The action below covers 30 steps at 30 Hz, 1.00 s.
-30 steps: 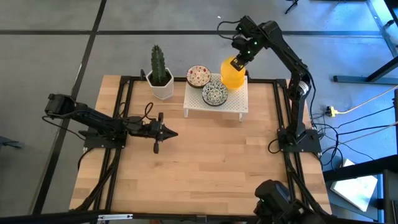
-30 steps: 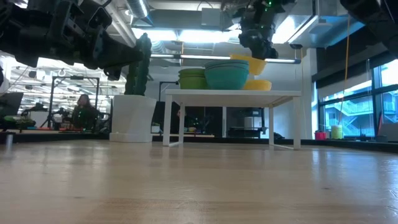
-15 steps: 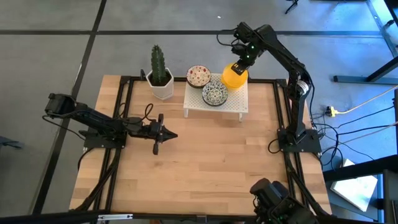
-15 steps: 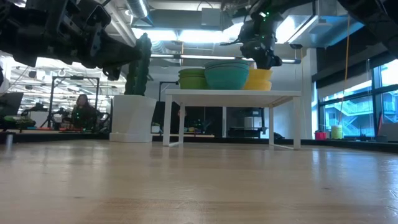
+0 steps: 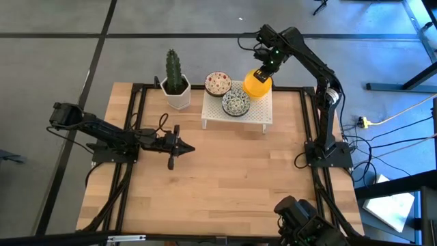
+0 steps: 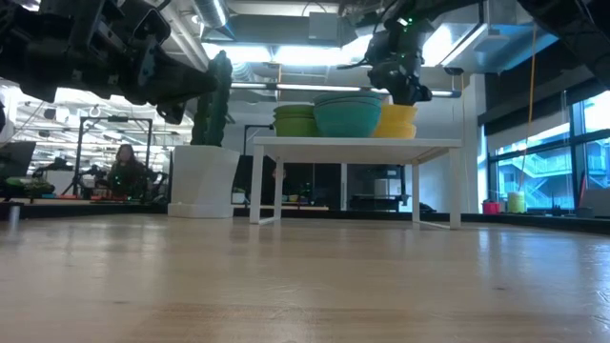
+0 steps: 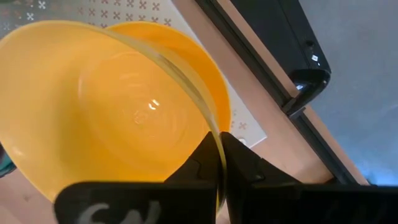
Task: Pick & Place Mini bowls
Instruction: Stack the yellow bowl on the yellow bowls on the shelf
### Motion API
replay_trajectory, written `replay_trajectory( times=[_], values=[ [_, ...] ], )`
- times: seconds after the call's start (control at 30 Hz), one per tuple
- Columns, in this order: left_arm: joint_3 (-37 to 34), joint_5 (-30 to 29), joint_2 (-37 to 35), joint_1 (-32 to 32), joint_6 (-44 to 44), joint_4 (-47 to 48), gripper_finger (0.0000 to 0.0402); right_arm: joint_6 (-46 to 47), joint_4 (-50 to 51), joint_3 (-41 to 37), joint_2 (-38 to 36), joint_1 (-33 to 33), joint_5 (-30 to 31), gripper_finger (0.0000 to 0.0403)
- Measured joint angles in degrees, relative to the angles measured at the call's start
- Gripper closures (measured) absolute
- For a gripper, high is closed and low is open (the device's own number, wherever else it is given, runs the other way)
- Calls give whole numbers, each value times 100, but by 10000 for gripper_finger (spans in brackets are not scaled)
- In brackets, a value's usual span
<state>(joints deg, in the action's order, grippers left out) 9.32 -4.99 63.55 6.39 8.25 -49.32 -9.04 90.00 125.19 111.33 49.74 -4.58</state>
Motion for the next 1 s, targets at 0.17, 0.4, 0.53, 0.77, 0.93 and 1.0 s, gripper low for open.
replay_trajectory(
  times=[0.17,0.4,0.53,0.77,0.93,1.0],
  values=[
    [0,4,0,0,15,2,396,0,1,0,0,0,0,392],
    [0,6,0,0,55,4,395,0,1,0,0,0,0,392],
    [0,6,0,0,66,15,397,0,1,0,0,2,1,392],
    [0,8,-2,0,64,35,394,14,1,0,-2,2,0,392],
    [0,8,-1,0,65,35,397,92,0,2,-2,0,2,392],
    [0,8,-2,0,66,35,397,94,1,2,-2,2,2,392]
  ],
)
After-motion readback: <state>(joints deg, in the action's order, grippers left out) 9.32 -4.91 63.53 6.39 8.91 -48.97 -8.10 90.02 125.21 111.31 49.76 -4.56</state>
